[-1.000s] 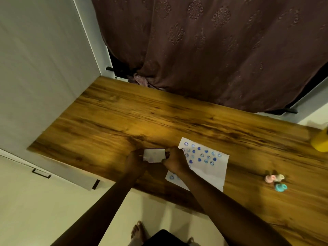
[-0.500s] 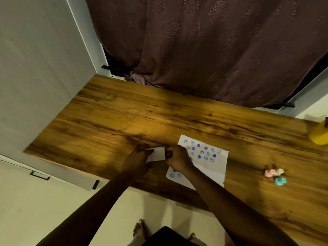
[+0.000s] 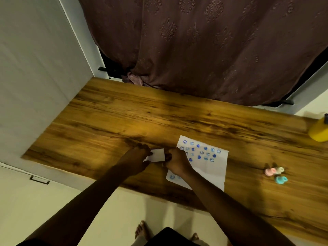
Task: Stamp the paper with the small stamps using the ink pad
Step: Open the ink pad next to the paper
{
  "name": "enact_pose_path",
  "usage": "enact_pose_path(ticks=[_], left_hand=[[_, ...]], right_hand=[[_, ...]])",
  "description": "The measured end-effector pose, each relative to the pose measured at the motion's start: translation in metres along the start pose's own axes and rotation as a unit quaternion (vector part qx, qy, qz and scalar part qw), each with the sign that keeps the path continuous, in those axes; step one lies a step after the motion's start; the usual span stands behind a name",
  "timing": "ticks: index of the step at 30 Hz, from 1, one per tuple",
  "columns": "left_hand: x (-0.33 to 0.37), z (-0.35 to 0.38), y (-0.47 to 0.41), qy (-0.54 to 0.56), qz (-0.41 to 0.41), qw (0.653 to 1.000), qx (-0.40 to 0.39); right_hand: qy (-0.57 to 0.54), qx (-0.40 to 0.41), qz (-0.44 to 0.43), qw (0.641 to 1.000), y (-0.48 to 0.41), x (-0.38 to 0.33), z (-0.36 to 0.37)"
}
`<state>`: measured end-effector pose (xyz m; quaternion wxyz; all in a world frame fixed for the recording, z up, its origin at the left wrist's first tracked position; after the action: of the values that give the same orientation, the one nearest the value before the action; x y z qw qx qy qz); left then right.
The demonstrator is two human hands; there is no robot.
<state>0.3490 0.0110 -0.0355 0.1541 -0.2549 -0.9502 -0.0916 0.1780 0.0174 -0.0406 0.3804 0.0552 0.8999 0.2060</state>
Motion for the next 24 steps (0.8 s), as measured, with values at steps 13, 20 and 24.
enact_pose_path(ticks=[13, 20, 24], left_hand=[[-0.008, -0.032, -0.024, 0.066, 0.021, 0.996, -0.052], [-0.021, -0.037, -0.038, 0.108, -0.008, 0.993, -0.038], [-0.024, -0.039, -0.046, 0.125, -0.010, 0.992, -0.022]], right_hand=[[-0.002, 0.014, 0.032, 0.999, -0.002, 0.001, -0.003], [0.001, 0.014, 0.044, 0.999, -0.003, 0.000, -0.003], [0.007, 0.007, 0.050, 0.999, -0.003, 0.000, -0.002]])
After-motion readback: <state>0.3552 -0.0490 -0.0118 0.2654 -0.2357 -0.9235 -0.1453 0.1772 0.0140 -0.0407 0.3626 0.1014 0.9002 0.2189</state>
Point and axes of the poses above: each hand's wrist, its own y-axis away from the middle knuckle, its own z-axis out of the palm, x = y × z, the point moved 7 cm from there along -y, towards the middle knuckle, and after that the axes turned 7 degrees about z, right-handed, at the moved point
